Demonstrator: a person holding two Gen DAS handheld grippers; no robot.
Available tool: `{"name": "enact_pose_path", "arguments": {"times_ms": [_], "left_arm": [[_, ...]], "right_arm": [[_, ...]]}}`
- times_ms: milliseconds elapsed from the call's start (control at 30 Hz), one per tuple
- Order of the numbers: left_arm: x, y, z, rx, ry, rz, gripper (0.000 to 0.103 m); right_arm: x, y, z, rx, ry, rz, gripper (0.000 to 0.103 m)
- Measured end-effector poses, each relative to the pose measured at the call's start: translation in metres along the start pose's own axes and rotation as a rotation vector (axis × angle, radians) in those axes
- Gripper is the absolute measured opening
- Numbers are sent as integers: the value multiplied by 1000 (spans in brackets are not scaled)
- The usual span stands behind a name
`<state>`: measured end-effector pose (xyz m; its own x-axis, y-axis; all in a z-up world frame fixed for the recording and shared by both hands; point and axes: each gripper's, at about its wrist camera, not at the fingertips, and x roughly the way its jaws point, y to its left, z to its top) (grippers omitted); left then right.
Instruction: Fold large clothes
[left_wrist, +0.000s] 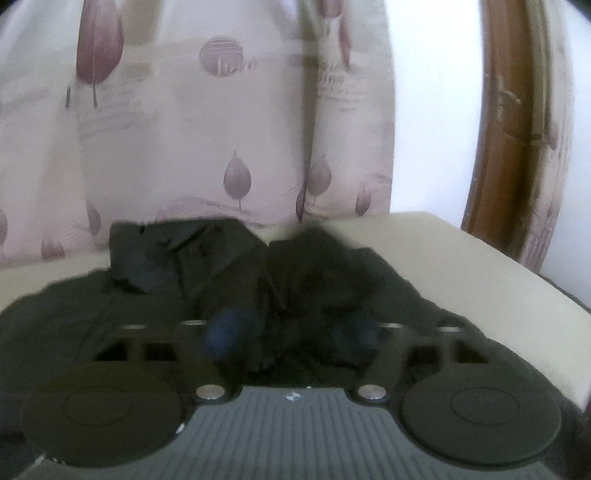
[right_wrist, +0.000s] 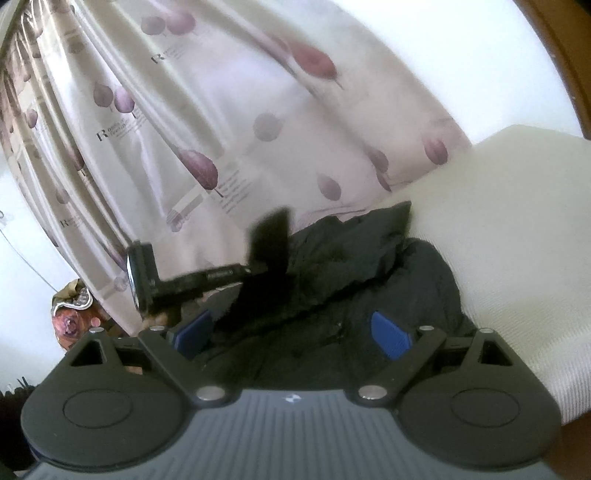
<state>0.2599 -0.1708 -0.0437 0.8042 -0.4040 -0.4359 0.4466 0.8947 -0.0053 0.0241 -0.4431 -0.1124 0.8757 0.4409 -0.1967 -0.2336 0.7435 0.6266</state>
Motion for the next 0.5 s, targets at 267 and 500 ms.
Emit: {"name": "enact_pose_path", "arguments": {"times_ms": [267,500], "left_arm": [[-52,1,-14,-6,-68,30,103],[-98,49,-44,-135,-6,141,103]], "right_arm": [[53,23,36,-117,53,9,100],[153,20,74,-77,165,-7,100]]}}
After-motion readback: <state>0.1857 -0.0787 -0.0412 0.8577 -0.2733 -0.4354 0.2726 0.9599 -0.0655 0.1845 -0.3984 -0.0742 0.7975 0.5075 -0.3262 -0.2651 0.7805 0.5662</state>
